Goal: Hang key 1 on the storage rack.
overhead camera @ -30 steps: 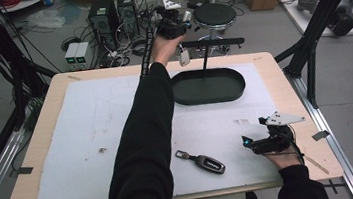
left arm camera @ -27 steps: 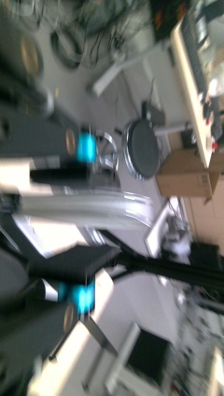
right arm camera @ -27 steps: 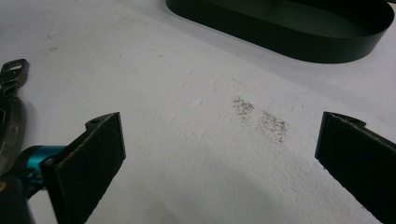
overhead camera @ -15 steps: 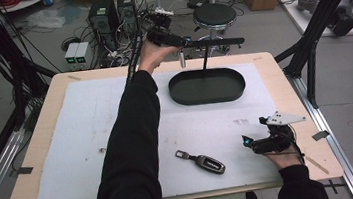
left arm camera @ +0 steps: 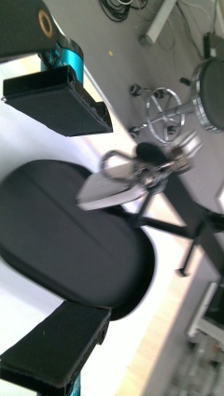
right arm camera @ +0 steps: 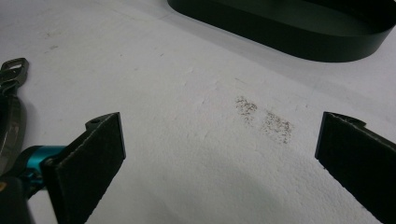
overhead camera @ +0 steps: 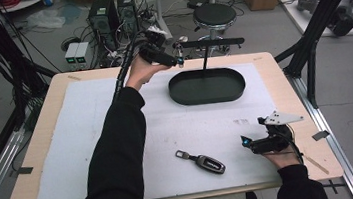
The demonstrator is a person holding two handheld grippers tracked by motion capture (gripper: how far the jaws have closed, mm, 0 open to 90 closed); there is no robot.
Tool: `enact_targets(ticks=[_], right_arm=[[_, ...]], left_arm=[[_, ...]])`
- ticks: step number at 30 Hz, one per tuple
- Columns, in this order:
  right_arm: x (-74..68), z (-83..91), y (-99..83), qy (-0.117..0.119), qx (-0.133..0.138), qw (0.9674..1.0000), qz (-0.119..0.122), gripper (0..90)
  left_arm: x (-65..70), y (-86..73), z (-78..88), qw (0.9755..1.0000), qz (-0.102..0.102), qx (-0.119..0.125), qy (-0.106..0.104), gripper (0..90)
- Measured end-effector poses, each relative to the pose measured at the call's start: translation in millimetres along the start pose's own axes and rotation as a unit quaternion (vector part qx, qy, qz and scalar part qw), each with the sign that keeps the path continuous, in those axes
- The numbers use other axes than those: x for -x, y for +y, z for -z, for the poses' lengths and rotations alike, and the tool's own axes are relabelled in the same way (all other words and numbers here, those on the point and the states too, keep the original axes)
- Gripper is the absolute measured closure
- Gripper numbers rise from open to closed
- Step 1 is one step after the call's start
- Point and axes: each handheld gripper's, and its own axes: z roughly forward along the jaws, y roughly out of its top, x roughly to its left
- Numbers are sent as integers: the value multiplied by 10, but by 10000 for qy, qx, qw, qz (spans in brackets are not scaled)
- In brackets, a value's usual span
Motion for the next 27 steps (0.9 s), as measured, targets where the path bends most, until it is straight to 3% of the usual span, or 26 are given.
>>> enact_targets(ticks=[9,14,27], right_arm=[[2,-3,-3,-4,-34,10000,-14,8],[-1,-15,0,46,-40,10000,-31,8],[-3,-46,3,131,-123,9998,-25,8]], left_arm=[[64,-113,199,9998,-14,199,19,114],[57,-236,280,9999,-24,102,6,130],[-11,-757,567,9999,62,-33,91,130]])
